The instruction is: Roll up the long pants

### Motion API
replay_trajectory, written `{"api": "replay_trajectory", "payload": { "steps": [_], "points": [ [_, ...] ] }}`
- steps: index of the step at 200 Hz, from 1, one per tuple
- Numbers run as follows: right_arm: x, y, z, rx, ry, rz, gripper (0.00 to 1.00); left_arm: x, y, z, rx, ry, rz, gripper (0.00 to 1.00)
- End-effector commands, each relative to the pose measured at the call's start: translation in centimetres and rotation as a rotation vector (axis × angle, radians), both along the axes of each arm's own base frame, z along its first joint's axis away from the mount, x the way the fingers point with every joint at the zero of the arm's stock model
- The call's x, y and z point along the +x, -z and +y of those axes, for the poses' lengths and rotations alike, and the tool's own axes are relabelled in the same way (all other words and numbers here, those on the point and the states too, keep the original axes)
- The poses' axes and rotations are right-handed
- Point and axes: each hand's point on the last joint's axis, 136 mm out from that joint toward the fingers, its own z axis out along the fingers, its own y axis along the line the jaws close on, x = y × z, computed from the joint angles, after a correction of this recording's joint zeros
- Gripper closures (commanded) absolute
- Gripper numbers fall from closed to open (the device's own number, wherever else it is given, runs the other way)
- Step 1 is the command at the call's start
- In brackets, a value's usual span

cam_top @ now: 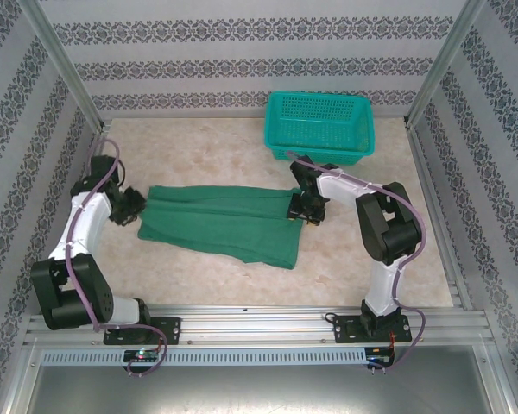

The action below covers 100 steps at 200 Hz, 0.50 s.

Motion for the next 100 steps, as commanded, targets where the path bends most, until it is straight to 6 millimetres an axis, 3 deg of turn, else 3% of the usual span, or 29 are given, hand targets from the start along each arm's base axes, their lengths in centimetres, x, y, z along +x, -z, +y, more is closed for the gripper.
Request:
{"api": "replay_trajectory", "payload": {
  "steps": [1,11,16,65,83,100],
  "points": [
    [0.8,2.3,3.2,0.109,-0.047,-0.031,0.49,0.4,0.5,2.1,0.055,-0.026,-0.032,0.48],
    [0.6,2.1,2.8,0.102,-0.041,-0.034,0.48,1.0,0.0,1.7,0.048,-0.005,-0.058,0.28],
    [0.5,1.9,2.6,0.101,-0.04,-0.038,0.48,1.2,-0.4,1.6,0.055,0.001,-0.068,0.24],
    [0.9,0.5,1.2,0.077,-0.029,-0.07,0.44,1.9,-4.0,0.1,0.076,0.031,-0.209,0.24],
    [1.4,0.5,1.2,0.07,-0.033,-0.06,0.43,3.8,-5.2,-1.5,0.059,0.096,-0.279,0.29],
    [1.6,0.3,1.4,0.084,-0.035,-0.066,0.42,6.1,-4.6,-2.6,0.065,0.176,-0.261,0.26]
  ]
}}
